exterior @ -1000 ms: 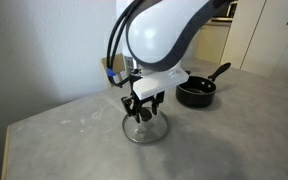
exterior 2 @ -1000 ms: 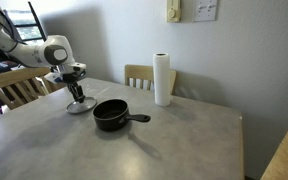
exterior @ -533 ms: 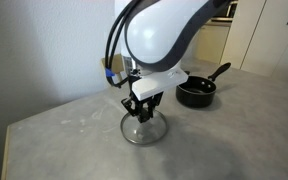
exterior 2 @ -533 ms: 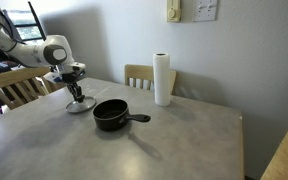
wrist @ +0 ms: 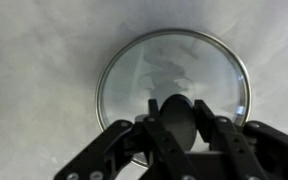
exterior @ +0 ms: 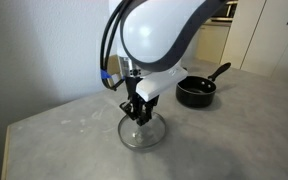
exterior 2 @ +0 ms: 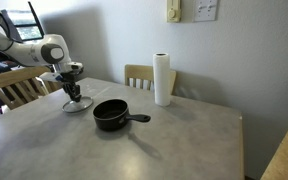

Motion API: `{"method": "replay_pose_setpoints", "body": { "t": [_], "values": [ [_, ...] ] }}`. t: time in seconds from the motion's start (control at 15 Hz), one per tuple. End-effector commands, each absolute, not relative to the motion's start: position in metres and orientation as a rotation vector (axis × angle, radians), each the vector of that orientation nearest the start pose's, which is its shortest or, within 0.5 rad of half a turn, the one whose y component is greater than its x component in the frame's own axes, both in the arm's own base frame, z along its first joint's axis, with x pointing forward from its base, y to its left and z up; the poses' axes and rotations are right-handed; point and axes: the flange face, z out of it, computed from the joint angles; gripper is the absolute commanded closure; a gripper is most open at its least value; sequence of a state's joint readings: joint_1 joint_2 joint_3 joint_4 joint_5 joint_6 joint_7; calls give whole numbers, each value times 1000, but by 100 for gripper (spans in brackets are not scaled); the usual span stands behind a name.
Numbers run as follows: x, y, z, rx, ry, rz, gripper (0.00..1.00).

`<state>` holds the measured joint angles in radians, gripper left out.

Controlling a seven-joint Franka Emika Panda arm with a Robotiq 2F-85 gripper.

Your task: Pick up the lid and close the pot

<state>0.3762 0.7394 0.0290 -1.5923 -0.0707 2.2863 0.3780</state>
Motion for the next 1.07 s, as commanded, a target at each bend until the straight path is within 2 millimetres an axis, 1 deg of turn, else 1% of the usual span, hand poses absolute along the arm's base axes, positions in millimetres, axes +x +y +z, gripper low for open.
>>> {"method": "replay_pose_setpoints", "body": {
  "t": [0.0,0.13,0.27,0.4,0.53,0.67,0.8,1.0],
  "values": [
    [634,267,223,-3194,-299,74,86],
    [636,265,235,-3198,-362,61,86],
    [638,259,248,-3217,-388,50,86],
    [640,252,261,-3236,-371,35,86],
    [642,240,274,-3255,-336,13,86],
    [644,222,284,-3272,-277,-8,86],
    [645,199,291,-3283,-171,-27,86],
    [641,155,291,-3276,1,-42,86]
  ]
}}
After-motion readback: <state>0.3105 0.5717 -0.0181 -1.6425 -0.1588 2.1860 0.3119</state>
